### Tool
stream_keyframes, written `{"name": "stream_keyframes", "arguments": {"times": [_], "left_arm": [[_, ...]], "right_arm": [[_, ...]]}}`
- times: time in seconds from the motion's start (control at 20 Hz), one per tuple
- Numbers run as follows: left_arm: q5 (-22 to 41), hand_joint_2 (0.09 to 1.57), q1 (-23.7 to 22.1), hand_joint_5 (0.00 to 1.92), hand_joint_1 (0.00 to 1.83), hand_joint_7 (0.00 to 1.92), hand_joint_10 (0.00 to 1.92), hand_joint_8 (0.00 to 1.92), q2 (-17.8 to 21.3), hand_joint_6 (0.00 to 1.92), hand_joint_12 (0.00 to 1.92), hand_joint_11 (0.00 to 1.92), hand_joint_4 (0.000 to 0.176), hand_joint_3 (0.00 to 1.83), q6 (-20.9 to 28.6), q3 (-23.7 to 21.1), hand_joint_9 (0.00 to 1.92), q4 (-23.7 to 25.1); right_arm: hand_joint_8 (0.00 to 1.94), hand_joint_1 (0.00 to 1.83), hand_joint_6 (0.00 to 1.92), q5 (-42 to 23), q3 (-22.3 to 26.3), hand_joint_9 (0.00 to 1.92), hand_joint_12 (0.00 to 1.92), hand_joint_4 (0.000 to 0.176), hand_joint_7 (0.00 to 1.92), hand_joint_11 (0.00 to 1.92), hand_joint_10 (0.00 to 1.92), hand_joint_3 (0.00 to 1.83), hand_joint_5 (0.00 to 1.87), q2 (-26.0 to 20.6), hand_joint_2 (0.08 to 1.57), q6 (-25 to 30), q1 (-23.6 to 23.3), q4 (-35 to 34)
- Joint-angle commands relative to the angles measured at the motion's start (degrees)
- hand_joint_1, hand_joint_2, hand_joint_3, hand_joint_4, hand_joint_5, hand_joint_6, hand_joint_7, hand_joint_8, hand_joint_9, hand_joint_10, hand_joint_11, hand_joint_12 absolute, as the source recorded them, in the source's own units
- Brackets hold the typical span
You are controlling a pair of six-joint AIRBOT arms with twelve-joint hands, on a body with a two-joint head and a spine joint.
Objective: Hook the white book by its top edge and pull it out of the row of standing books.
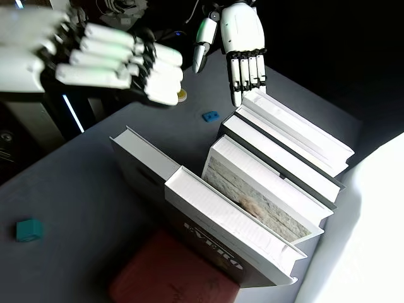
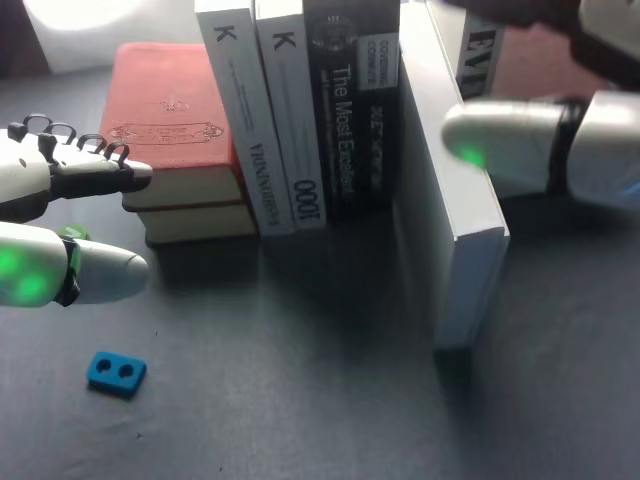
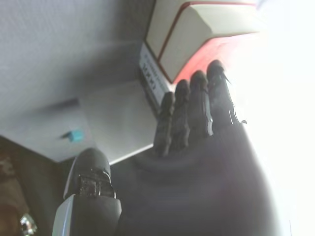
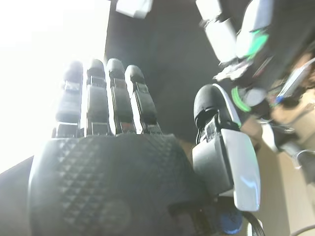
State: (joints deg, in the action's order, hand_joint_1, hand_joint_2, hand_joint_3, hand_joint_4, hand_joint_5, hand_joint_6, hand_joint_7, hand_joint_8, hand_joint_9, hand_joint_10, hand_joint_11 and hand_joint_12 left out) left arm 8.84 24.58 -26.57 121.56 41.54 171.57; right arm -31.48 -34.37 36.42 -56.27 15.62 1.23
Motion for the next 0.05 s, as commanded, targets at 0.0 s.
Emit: {"name": "stream_keyframes", "arguments": {"times": [0.0], "left_arm": [[-5.26,1.25,-0.58,0.10,0.00,0.12,0.01,0.01,0.16,0.00,0.04,0.05,0.000,0.00,0.28,0.44,0.09,0.35]], "right_arm": [[0.01,0.08,0.01,-6.86,0.20,0.19,0.42,0.000,0.25,0.00,0.01,0.00,0.26,-0.13,1.30,0.30,-0.62,0.04]]}}
